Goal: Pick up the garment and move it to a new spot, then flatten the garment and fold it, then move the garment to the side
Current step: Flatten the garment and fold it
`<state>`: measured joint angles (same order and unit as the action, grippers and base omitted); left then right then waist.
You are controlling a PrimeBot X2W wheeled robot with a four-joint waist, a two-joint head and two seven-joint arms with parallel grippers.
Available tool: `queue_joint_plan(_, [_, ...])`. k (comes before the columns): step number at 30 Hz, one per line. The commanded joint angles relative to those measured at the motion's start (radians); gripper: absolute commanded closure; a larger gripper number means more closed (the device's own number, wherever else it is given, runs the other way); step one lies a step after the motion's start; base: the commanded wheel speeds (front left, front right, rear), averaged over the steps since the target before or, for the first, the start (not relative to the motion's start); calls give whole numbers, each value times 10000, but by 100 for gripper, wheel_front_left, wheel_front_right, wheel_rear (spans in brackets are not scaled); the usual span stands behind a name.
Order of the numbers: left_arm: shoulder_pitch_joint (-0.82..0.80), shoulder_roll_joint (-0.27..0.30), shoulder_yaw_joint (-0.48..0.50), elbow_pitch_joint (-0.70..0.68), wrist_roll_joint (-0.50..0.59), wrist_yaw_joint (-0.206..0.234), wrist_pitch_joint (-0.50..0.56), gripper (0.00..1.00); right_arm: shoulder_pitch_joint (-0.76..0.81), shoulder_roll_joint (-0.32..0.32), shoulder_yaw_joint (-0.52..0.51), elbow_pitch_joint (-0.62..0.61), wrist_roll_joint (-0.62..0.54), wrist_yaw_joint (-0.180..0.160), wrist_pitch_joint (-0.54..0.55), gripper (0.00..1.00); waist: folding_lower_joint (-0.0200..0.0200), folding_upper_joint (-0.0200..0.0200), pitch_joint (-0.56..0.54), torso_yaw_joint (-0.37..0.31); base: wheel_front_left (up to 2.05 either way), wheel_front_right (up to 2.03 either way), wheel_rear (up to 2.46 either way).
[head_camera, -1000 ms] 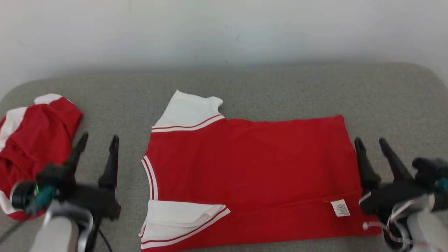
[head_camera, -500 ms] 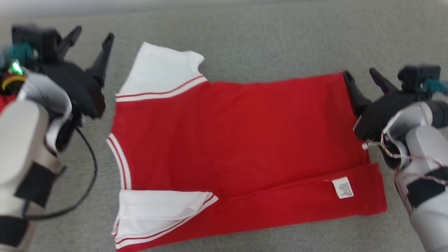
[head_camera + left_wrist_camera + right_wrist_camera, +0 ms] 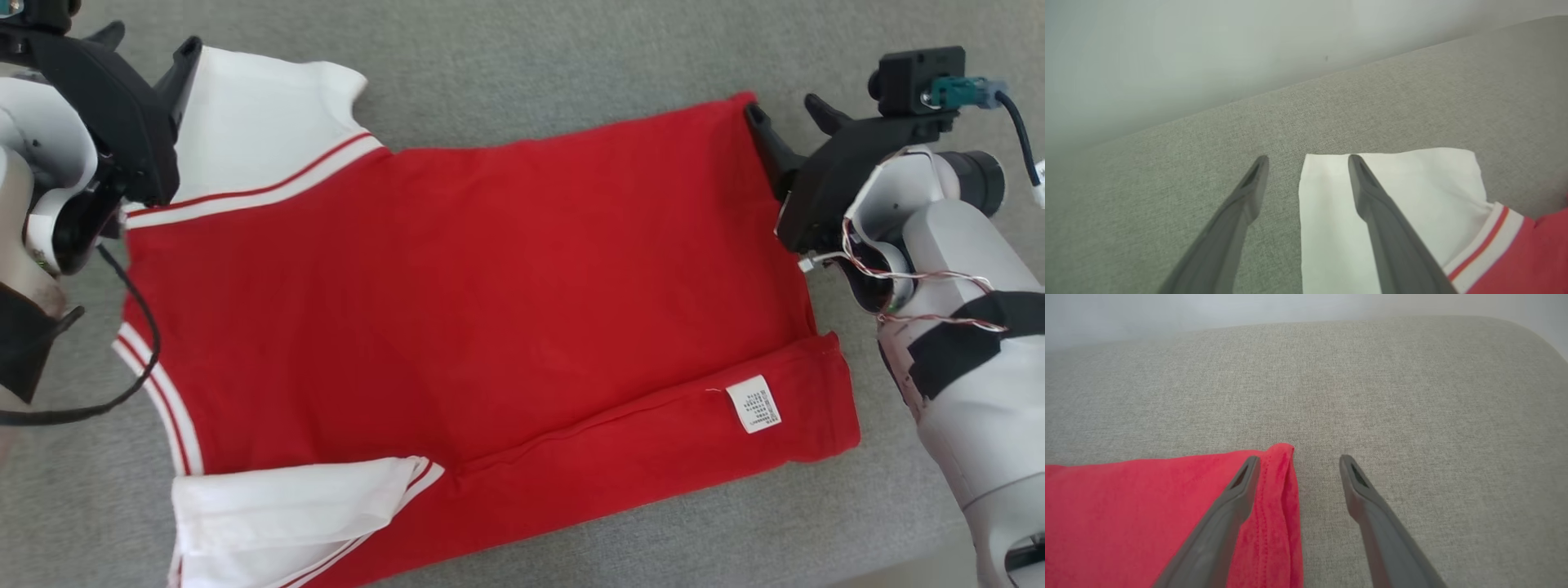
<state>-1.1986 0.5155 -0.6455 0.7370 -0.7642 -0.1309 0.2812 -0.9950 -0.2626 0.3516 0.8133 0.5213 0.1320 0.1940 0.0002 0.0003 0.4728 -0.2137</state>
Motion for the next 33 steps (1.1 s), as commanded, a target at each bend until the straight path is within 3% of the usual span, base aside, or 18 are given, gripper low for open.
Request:
queue_joint_plan(1, [-216, 148, -168, 170, -84, 13, 10, 0, -190, 103, 88, 81, 131, -28, -60, 0, -2, -3, 376, -359, 0, 0, 0])
queue_joint_plan(21, [-882, 50, -1848, 1502, -1361, 12, 81, 0, -1531, 770, 1472, 1615, 878, -28, 100, 0, -2, -3, 650, -521, 0, 0, 0])
queue_joint_plan(22, [-907, 34, -1908, 1526, -1380, 12, 65, 19, -1589, 776, 1536, 1692, 877, -28, 129, 43, -2, -3, 667, -514, 0, 0, 0])
queue_joint_plan(23, [-947, 24, -1984, 1545, -1376, 12, 45, 57, -1673, 792, 1553, 1774, 906, -28, 66, 56, -2, -3, 686, -502, 0, 0, 0])
queue_joint_plan(24, [-989, 12, -2049, 1561, -1412, 12, -24, 100, -1748, 796, 1562, 1863, 934, -28, 0, 100, -2, -3, 701, -485, 0, 0, 0])
queue_joint_plan(33, [-874, -231, -2226, 1224, -2204, 12, -1322, 100, -1821, 629, 1673, 2469, 1061, -27, -1003, 100, -2, -3, 406, 26, 0, 0, 0])
